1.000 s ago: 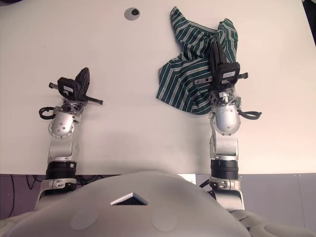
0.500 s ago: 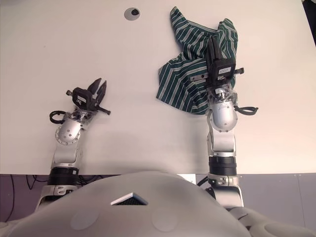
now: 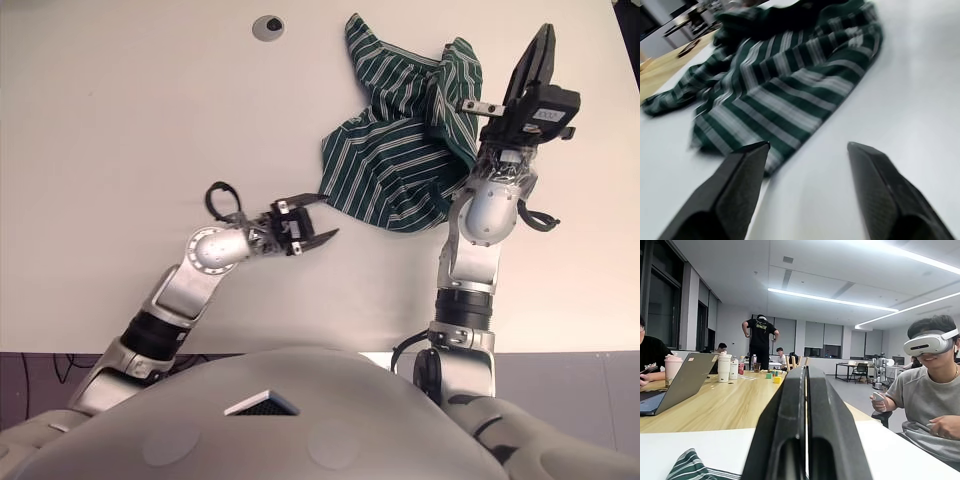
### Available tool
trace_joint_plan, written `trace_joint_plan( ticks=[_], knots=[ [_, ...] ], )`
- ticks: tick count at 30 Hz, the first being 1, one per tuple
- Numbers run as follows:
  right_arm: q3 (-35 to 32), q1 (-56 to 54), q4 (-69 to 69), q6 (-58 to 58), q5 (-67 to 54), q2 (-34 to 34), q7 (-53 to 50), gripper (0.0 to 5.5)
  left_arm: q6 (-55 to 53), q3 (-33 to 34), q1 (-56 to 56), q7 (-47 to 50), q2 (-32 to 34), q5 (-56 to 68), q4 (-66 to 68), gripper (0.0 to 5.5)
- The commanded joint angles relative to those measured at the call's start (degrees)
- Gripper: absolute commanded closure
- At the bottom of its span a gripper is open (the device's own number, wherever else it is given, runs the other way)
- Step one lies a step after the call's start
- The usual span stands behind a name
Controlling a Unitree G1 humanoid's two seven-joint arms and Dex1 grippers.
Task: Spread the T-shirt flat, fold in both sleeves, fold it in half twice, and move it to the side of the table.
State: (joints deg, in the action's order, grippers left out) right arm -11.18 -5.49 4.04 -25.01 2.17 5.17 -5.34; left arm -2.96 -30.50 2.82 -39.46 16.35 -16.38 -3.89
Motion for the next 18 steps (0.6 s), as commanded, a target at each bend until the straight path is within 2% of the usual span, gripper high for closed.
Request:
trace_joint_plan(
  ticks=[1,8,14,18],
  knots=[
    [-0.26,-1.92,2.58,-0.20,-0.91,0.20,-0.21,5.50,-2.42,-4.28,2.36,-2.37,-0.34,-2.17,4.93,2.66],
    [1.01,-3.36,5.24,0.87,-1.01,-0.03,0.55,5.50,-3.43,-9.02,3.11,-6.19,-2.16,1.25,-1.54,2.66],
    [1.33,-4.04,6.61,1.28,-2.23,-0.17,1.63,5.50,-1.13,-13.03,5.39,-0.91,-7.64,-1.77,3.96,2.66],
    [2.02,-3.76,6.09,1.23,-2.41,-0.44,1.94,5.50,3.12,-16.35,7.32,5.94,-9.56,-8.28,10.87,2.66]
  ],
)
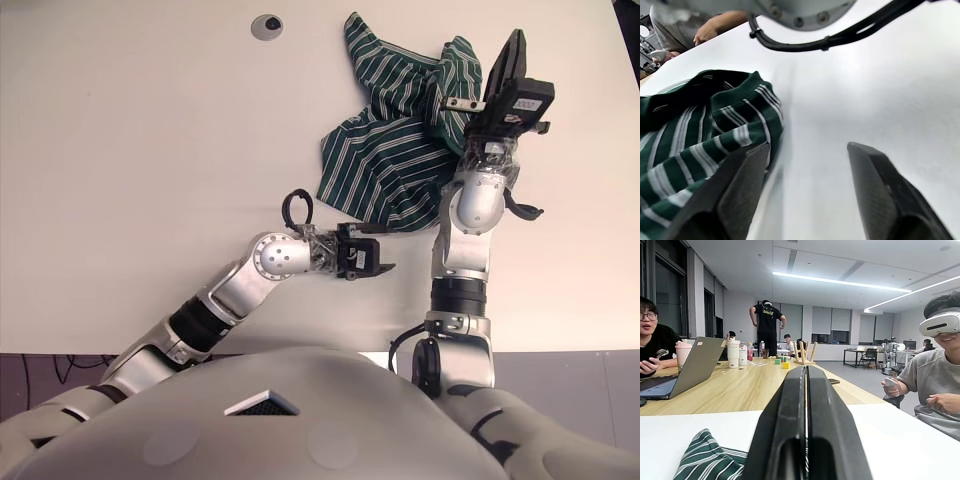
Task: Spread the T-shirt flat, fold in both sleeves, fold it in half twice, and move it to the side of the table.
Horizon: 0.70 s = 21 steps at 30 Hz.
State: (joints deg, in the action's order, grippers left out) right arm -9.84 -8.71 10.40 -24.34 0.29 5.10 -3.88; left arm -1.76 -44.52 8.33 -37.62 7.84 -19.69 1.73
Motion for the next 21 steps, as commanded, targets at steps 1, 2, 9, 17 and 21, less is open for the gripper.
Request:
trace_joint_plan(
  ticks=[1,2,9,17,21],
  knots=[
    [0.78,-0.45,-0.39,0.52,-0.56,-0.41,0.48,5.50,2.76,-2.72,2.34,5.24,-1.79,-5.65,6.46,2.66],
    [0.90,-0.36,-0.51,0.49,-0.60,-0.44,0.45,5.50,3.45,-2.90,2.68,6.09,-2.40,-6.05,7.40,2.66],
    [1.43,0.14,-0.88,0.08,-0.77,-0.70,0.24,5.50,-1.89,-3.59,6.91,7.48,-5.91,-10.17,13.89,2.66],
    [1.96,0.05,-0.37,-0.31,-0.89,-0.90,0.06,5.50,-6.93,-0.98,11.19,9.16,-8.88,-9.65,24.76,2.66],
    [2.01,0.06,-0.14,-0.26,-0.92,-0.89,-0.04,5.50,-7.16,0.17,12.74,10.00,-9.32,-9.51,27.99,2.86]
  ],
)
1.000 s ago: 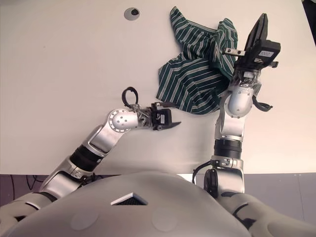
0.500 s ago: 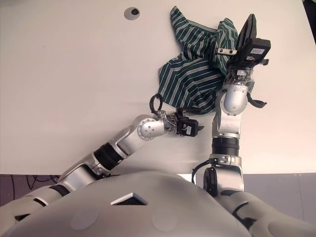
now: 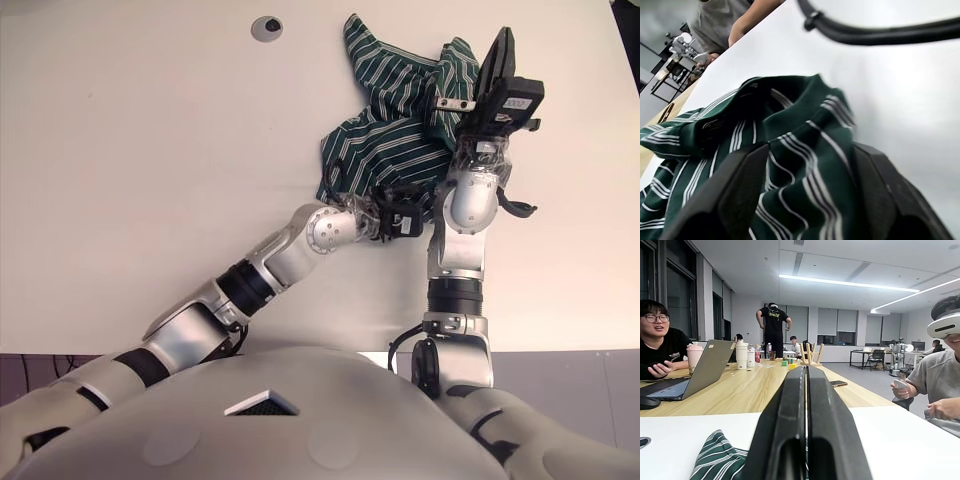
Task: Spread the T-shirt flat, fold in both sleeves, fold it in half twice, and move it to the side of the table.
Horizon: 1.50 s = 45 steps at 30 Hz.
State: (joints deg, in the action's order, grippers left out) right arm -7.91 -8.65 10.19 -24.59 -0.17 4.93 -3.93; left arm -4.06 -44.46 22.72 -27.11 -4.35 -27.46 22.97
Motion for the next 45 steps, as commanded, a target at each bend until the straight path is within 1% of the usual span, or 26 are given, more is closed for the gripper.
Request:
trace_joint_plan(
  ticks=[1,10,16,20,23,25,28,29,32,35,38,41,45],
  knots=[
    [0.07,0.04,0.09,0.02,-0.43,-0.71,-0.06,5.50,-4.63,0.20,-1.31,-0.23,2.79,-1.83,7.36,2.95],
    [0.34,-0.37,0.61,0.33,-0.11,-0.67,-0.13,5.50,-0.11,0.76,-1.28,-1.43,4.50,-0.53,6.48,4.66],
    [0.77,-0.30,0.51,0.79,0.16,-0.72,-0.16,5.50,2.79,4.52,-2.68,-0.94,9.59,0.94,4.89,5.43],
    [0.72,-0.27,0.64,0.86,0.03,-0.32,-0.21,5.50,4.35,5.95,-2.97,-0.77,11.16,1.81,4.32,5.49],
    [0.89,-0.53,0.77,0.93,0.11,-0.24,-0.26,5.50,6.78,7.64,-4.09,-1.91,14.19,3.29,1.37,5.49],
    [0.99,-0.63,0.70,1.02,0.03,-0.25,-0.19,5.50,8.65,9.99,-6.79,-4.67,18.78,5.69,-4.45,5.49],
    [1.06,-0.60,0.74,1.29,-0.17,-0.29,-0.05,5.50,14.28,14.40,-12.85,-8.59,29.01,9.03,-14.88,5.49],
    [1.14,-0.49,0.66,1.40,-0.13,-0.27,0.01,5.50,15.53,16.93,-14.72,-9.40,31.69,11.09,-17.88,5.49],
    [1.04,-0.44,0.96,1.53,-0.08,0.02,0.14,5.50,22.06,22.68,-17.61,-8.89,37.64,13.89,-20.88,5.49],
    [0.66,-0.95,2.30,1.58,-0.24,0.51,0.33,5.50,29.68,26.46,-19.66,-8.10,42.97,13.72,-20.69,5.49],
    [0.92,-1.32,3.99,2.02,-0.01,1.33,1.30,5.50,34.69,29.46,-20.38,-7.24,45.81,14.06,-17.97,5.49],
    [4.72,-1.04,5.11,3.74,0.86,2.80,7.28,5.50,37.47,31.57,-22.10,-5.22,46.22,14.13,-13.74,5.49],
    [8.06,1.21,1.70,9.96,-1.18,6.06,17.13,4.94,39.96,31.80,-23.13,-3.21,45.04,13.27,-9.34,5.50]
  ],
)
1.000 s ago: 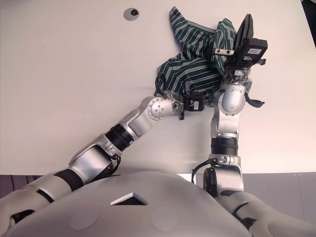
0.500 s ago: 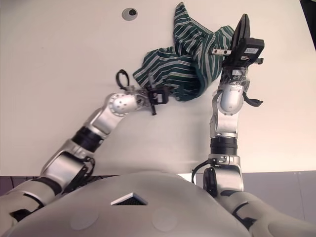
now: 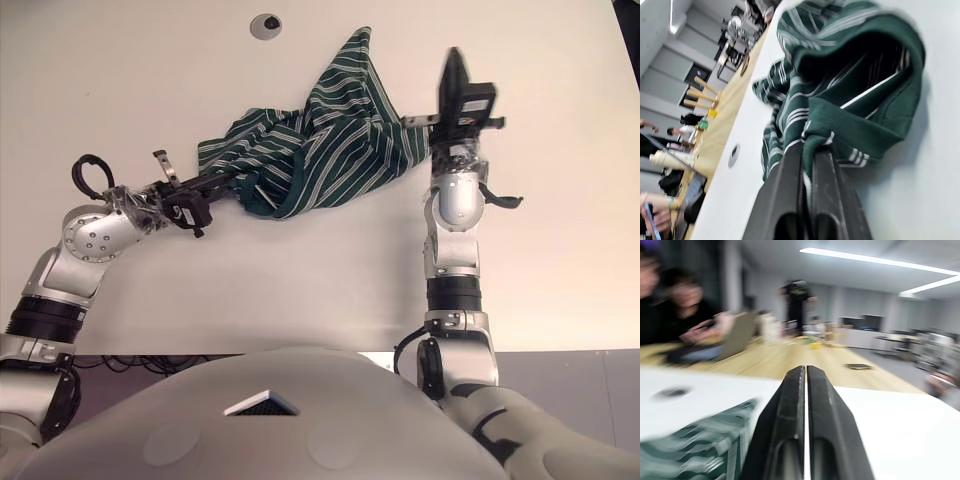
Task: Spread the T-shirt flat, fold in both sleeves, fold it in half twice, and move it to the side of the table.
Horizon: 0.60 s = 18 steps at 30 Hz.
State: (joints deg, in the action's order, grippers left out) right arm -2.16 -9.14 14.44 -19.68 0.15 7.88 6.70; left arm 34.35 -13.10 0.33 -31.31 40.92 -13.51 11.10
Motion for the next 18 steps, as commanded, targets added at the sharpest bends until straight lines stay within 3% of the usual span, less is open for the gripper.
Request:
trace_joint_plan(
  ticks=[1,6,16,18],
  knots=[
    [3.44,2.01,-3.19,6.02,-0.42,4.89,9.07,4.76,1.71,0.27,-0.51,1.10,-0.68,-0.64,3.27,5.50],
    [10.20,-2.06,-6.10,12.47,2.62,14.91,25.22,4.03,2.82,-2.10,0.76,1.64,-3.20,-2.38,6.82,5.50],
    [18.95,-6.29,-11.63,20.49,6.12,18.87,37.82,2.34,4.00,-4.94,4.21,3.44,-6.72,-5.03,10.38,5.50],
    [19.92,-6.60,-13.49,21.40,6.44,19.39,39.19,2.34,3.97,-5.24,4.27,3.47,-6.86,-5.06,10.10,5.50]
  ],
)
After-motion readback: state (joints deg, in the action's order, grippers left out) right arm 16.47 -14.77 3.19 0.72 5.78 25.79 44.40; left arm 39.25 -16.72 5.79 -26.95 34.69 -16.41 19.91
